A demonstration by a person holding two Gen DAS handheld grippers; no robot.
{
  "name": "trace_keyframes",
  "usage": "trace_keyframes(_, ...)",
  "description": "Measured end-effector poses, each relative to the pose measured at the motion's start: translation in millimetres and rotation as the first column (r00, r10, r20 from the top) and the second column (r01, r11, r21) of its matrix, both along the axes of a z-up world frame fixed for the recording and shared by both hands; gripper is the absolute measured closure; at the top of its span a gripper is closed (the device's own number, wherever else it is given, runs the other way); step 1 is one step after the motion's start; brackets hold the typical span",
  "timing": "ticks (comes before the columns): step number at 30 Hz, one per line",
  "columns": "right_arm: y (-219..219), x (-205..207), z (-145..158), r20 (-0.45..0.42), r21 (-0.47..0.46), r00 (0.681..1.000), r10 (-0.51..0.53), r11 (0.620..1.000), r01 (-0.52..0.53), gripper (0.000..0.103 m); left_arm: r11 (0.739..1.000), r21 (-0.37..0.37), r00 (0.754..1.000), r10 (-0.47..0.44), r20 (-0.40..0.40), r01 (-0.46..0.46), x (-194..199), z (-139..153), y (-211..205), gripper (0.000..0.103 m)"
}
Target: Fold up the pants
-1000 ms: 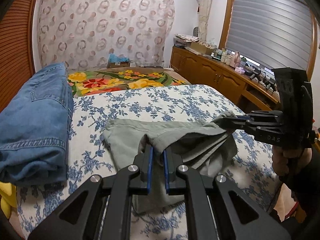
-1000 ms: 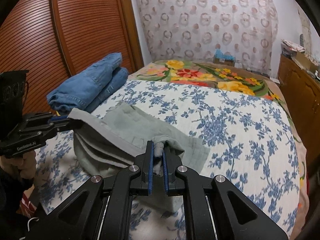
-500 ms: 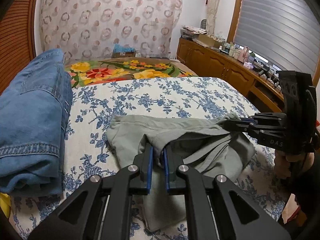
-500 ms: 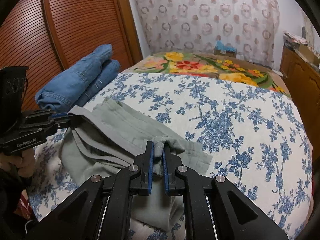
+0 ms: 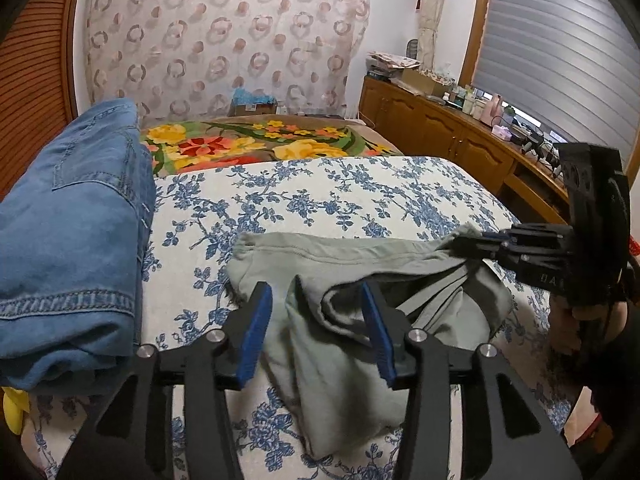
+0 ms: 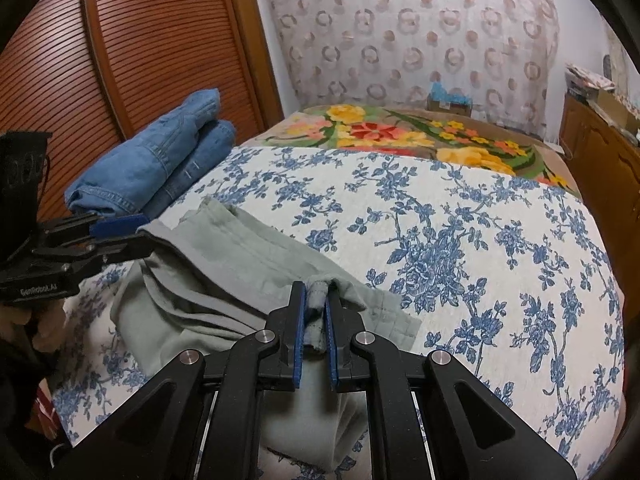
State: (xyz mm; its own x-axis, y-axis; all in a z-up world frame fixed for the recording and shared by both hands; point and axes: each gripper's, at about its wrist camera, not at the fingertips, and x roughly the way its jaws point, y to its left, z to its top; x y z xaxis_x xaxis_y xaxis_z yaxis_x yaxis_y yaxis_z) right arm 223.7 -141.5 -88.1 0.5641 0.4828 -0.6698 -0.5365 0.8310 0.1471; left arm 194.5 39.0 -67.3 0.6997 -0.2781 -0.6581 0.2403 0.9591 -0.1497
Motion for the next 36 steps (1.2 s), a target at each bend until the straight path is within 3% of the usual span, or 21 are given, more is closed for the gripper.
trace_keyframes(8,-11,-3,17,0.043,0.008,0.999,-0.031,1.0,0.03,0.073,1.0,-0.004,1.0,-0.007,-0.012,0.007,-12,-4,6,0.057)
trace_keyframes(12,-20,-10,19,0.048,-0.012,0.999,-0.019,1.0,0.019,0.069,1.0,0.011,0.999,-0.014,-0.036,0.015,-11,-10,5,0.057)
trace_keyframes(23,-10,7,-2,-0.007,-0.094,0.998,0.055,0.994,-0.056,0.069,0.999,0.04,0.996,-0.002,-0.09,0.006,12,-23,0,0.057)
trace_keyframes(36,-3,34,-16,-0.079,-0.038,0.99,0.12,0.992,-0.123,0.069,0.998,0.061,0.994,0.042,-0.104,-0.035,29,-35,5,0.057)
